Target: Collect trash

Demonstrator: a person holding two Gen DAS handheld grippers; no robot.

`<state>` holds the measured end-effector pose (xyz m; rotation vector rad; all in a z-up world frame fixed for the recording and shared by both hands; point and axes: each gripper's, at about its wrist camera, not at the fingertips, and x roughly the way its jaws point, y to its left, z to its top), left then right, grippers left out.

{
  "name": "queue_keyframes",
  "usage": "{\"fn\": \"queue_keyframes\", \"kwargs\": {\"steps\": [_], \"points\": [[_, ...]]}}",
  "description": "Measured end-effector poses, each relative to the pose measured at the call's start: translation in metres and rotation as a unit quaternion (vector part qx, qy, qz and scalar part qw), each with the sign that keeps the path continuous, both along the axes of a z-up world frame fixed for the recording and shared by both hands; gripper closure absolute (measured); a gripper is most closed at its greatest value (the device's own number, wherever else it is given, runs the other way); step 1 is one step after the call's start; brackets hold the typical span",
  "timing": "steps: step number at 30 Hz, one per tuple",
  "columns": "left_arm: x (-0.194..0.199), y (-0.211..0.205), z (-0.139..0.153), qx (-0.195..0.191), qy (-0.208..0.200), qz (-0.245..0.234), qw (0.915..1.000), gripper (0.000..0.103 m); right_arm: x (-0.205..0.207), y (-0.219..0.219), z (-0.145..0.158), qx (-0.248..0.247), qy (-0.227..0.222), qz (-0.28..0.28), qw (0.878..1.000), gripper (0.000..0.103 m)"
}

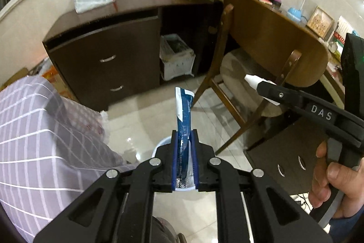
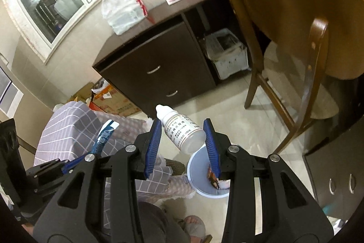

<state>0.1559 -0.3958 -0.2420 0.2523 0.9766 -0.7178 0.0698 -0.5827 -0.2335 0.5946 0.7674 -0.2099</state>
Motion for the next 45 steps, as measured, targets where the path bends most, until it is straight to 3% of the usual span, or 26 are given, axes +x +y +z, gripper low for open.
{"fn": "queue_keyframes", "kwargs": {"steps": [4,5,6,7,8,11,17,21,30,37,45], "points": [[0.011,-0.008,-0.017,0.000,0.033,-0.001,0.9995,0.088,0.011,-0.002,-0.019,0.016,0.013,0.008,1.000,0.062],[0.014,-0.008,-0.021,-0.008,0.048,-0.003,0.9988,0.072,0.014,-0.002,-0.023,0.022,0.016,0.010,1.000,0.044],[0.017,-0.006,-0.025,-0.015,0.063,-0.002,0.9979,0.057,0.017,-0.003,-0.031,0.033,0.025,0.012,0.999,0.032],[0.018,-0.005,-0.026,-0.012,0.065,0.003,0.9978,0.021,0.019,-0.004,-0.035,0.039,0.029,0.013,0.999,0.019],[0.019,-0.001,-0.026,-0.006,0.054,0.017,0.9984,0.008,0.019,-0.004,-0.040,0.042,0.032,0.012,0.999,0.017],[0.016,0.007,-0.022,-0.004,0.034,0.024,0.9991,0.008,0.016,-0.003,-0.046,0.047,0.040,0.004,0.998,0.006],[0.012,0.022,-0.001,-0.017,0.018,0.032,0.9992,0.008,0.009,0.002,-0.043,0.037,0.052,-0.013,0.998,0.006],[0.004,0.033,0.024,-0.025,-0.016,0.030,0.9991,0.008,0.005,0.007,-0.031,0.031,0.048,-0.016,0.998,0.006],[-0.029,0.072,0.088,-0.033,-0.109,0.040,0.9927,0.006,-0.006,0.043,0.043,-0.006,-0.001,-0.011,1.000,0.006],[-0.058,0.125,0.139,-0.018,-0.194,0.065,0.9787,0.006,-0.010,0.106,0.114,-0.051,-0.049,0.023,0.997,0.006],[-0.077,0.201,0.181,-0.018,-0.236,0.147,0.9604,0.006,-0.011,0.202,0.183,-0.107,-0.087,0.088,0.987,0.006]]}}
